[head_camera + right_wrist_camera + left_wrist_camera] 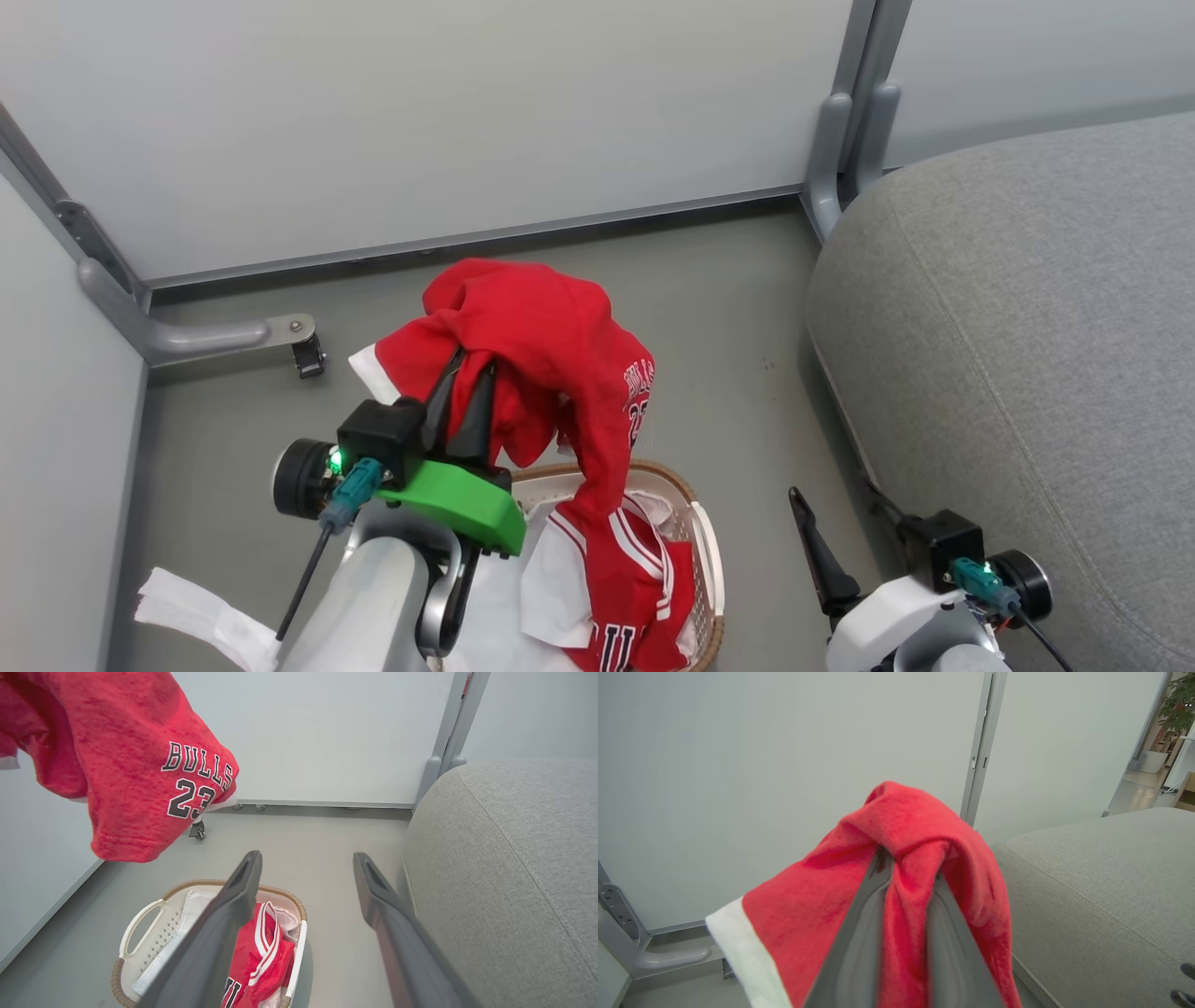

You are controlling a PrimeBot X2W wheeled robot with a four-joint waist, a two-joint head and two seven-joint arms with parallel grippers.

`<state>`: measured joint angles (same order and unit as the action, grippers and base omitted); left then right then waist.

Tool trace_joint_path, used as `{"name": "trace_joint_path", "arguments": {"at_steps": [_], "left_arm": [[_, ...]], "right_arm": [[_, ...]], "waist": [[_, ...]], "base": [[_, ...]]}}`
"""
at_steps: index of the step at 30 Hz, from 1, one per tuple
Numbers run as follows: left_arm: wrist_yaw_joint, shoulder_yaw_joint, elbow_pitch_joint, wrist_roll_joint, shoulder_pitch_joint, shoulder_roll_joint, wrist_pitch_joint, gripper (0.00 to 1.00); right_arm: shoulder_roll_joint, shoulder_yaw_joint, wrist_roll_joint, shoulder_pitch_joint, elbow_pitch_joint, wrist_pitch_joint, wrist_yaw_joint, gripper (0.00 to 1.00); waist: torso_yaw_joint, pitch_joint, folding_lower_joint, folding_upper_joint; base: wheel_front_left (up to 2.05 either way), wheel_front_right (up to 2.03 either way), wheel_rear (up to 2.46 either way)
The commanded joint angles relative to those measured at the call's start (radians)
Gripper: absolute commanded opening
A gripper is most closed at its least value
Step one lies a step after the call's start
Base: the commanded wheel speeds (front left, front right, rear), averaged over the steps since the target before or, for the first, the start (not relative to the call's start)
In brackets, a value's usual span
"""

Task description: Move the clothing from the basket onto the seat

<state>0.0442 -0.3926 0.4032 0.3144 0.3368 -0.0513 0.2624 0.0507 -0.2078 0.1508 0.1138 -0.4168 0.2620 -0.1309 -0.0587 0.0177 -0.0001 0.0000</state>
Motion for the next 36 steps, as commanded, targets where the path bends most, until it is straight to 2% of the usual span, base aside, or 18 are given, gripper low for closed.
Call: {"name": "trace_joint_path", "arguments": {"at_steps": [1,5,10,18,26,33,34,35,36], "left_arm": [[-0.002,-0.012,-0.006,0.012,-0.006,-0.001,0.004,0.0],[-0.014,-0.051,-0.021,0.056,0.001,-0.001,0.004,0.0],[-0.029,-0.115,-0.033,0.1,0.031,-0.002,0.004,0.0],[-0.043,-0.218,-0.049,0.161,0.057,-0.001,0.004,0.0],[-0.043,-0.306,-0.066,0.211,0.067,-0.001,0.004,0.0],[-0.041,-0.34,-0.077,0.236,0.066,-0.001,0.004,0.0],[-0.043,-0.343,-0.078,0.237,0.068,-0.001,0.004,0.0],[-0.044,-0.344,-0.078,0.239,0.069,-0.001,0.004,0.0],[-0.046,-0.346,-0.073,0.238,0.071,-0.001,0.004,0.0]], "right_arm": [[0.003,-0.011,-0.003,0.007,0.008,0.004,0.0,1.0],[0.004,-0.056,-0.008,0.047,0.032,0.004,0.0,1.0],[0.024,-0.163,-0.015,0.134,0.062,0.004,0.0,1.0],[0.044,-0.307,-0.036,0.282,0.027,0.003,0.0,1.0],[0.032,-0.354,-0.09,0.368,-0.058,0.003,0.0,1.0],[0.016,-0.377,-0.076,0.392,-0.122,0.003,0.0,1.0],[0.014,-0.378,-0.07,0.394,-0.131,0.003,0.0,0.32],[0.013,-0.377,-0.063,0.393,-0.136,0.003,0.0,0.0],[0.013,-0.372,-0.055,0.395,-0.137,0.003,0.0,0.0]], "waist": [[0.002,0.002,0.0001,0.0],[0.013,0.01,0.0001,0.0],[0.039,0.026,0.0001,0.0],[0.105,0.038,0.0001,0.0],[0.157,0.043,0.0001,0.0],[0.166,0.039,0.0001,0.0],[0.165,0.04,0.0001,0.0],[0.165,0.04,0.0001,0.0],[0.163,0.042,0.0001,0.0]], "base": [[0.0,0.0,0.0],[0.0,0.0,0.0],[0.0,0.0,0.0],[0.0,0.0,0.0],[0.0,0.0,0.0],[0.0,0.0,0.0],[0.0,0.0,0.0],[0.0,0.0,0.0],[0.0,0.0,0.0]]}}
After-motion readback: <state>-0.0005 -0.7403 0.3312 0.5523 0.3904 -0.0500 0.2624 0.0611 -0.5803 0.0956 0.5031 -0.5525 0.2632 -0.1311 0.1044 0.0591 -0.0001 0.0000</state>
